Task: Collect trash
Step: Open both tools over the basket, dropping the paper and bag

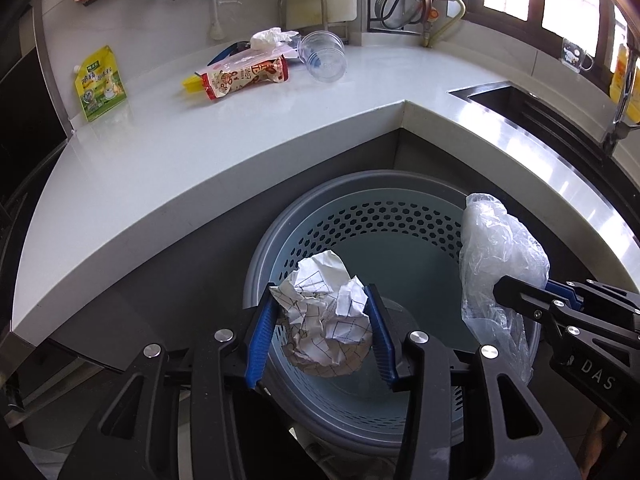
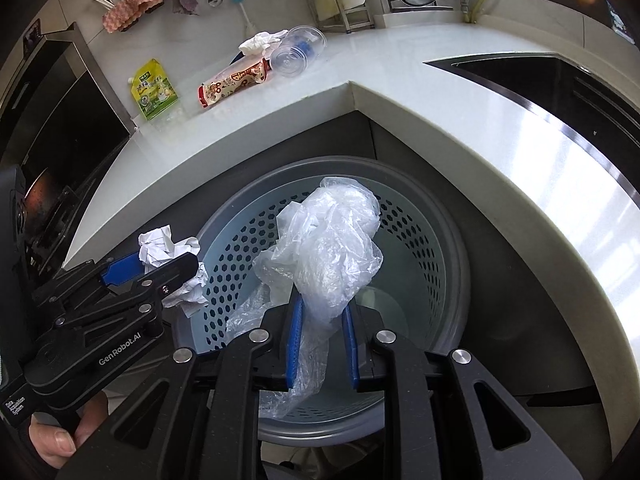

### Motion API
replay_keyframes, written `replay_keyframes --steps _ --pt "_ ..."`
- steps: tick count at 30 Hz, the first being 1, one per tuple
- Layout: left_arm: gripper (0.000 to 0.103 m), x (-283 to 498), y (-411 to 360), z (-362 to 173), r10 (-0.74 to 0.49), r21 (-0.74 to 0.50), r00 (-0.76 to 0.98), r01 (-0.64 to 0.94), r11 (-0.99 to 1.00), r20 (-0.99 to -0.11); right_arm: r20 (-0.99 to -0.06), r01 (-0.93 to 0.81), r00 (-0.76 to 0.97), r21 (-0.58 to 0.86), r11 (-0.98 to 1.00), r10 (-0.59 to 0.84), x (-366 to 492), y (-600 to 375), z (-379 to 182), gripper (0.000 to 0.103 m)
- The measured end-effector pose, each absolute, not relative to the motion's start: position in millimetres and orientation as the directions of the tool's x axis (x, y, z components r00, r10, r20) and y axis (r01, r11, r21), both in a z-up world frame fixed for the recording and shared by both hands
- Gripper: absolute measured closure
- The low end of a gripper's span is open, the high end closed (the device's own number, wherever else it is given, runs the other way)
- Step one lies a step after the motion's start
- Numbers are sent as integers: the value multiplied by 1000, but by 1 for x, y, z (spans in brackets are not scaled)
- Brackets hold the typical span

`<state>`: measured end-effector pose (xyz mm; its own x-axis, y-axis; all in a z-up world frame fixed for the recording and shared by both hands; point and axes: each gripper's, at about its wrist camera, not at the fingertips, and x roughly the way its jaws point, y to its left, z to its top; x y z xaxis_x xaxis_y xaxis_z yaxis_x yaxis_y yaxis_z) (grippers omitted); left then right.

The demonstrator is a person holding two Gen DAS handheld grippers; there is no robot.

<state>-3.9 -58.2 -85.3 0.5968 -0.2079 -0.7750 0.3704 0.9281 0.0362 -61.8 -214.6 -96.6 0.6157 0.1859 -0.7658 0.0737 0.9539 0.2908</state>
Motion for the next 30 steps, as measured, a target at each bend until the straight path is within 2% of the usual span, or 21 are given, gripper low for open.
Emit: replay_keyframes --steps 3,5,7,12,30 --pt "56 -5 -59 -85 -209 37 597 372 927 -775 -766 77 616 289 954 183 -61 -215 -97 84" --pt "51 -5 -58 -85 -201 42 603 364 930 -772 -764 83 621 287 954 176 -62 -216 -95 78" --pt "46 -6 -56 -84 -201 38 607 357 933 -769 -759 92 631 283 955 164 -64 -217 -94 61" --pt "32 -5 -51 -80 -202 26 614 341 940 -763 -754 108 638 287 952 155 -66 -222 -91 53" --pt "28 -9 -48 -76 -201 30 630 336 941 -750 -741 111 653 300 947 158 -69 -227 -88 52"
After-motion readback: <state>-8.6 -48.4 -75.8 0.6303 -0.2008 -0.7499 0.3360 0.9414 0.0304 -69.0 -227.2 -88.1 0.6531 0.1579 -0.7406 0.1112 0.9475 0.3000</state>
